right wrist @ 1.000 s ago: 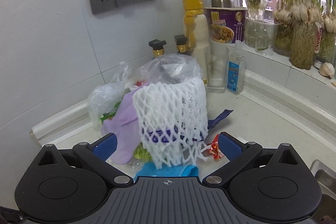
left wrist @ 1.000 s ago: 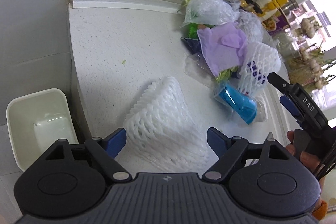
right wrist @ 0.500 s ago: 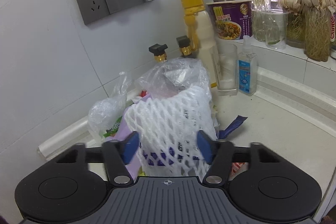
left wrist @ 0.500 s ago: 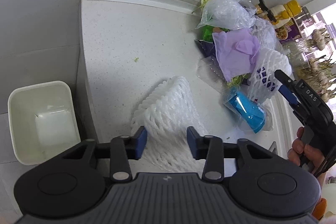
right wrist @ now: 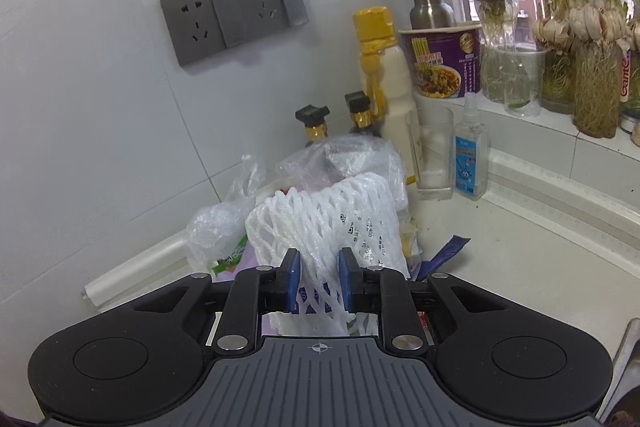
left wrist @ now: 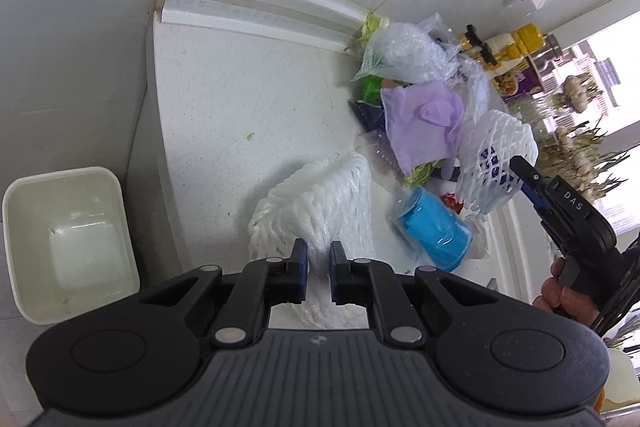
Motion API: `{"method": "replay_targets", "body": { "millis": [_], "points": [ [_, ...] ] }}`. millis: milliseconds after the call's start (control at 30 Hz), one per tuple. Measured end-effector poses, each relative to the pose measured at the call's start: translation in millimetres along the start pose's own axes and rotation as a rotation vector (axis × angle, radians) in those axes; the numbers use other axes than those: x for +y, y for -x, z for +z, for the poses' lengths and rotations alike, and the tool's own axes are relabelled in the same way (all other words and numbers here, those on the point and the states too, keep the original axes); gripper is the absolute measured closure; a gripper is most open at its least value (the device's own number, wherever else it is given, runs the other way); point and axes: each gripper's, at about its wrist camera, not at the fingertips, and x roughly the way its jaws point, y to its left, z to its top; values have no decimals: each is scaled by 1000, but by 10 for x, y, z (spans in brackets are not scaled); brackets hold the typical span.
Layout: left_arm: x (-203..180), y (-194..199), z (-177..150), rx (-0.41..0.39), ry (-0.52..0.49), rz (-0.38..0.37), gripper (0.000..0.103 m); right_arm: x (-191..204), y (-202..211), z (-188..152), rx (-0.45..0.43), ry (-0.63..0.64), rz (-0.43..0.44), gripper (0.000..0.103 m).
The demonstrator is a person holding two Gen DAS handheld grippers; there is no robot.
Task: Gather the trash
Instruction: 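Lift the foam net with the left tool while the right tool grasps another foam net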
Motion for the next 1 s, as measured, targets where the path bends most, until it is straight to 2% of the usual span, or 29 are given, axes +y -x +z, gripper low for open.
{"method": "replay_targets", "body": {
  "millis": [267, 600, 800, 1000],
  "points": [
    [47, 201, 39, -33, 11, -47, 94, 115, 281, 30, -49, 7, -4, 84],
    [215, 559, 79, -85, 12, -71, 94, 424, 708, -6, -94, 30, 18, 84],
    [401, 773, 52, -106, 12, -55, 94, 684, 894, -123, -70, 12, 68, 84],
    [658, 911, 4, -114, 23, -8, 94, 954, 970, -364, -1, -2, 124, 84]
  ]
}}
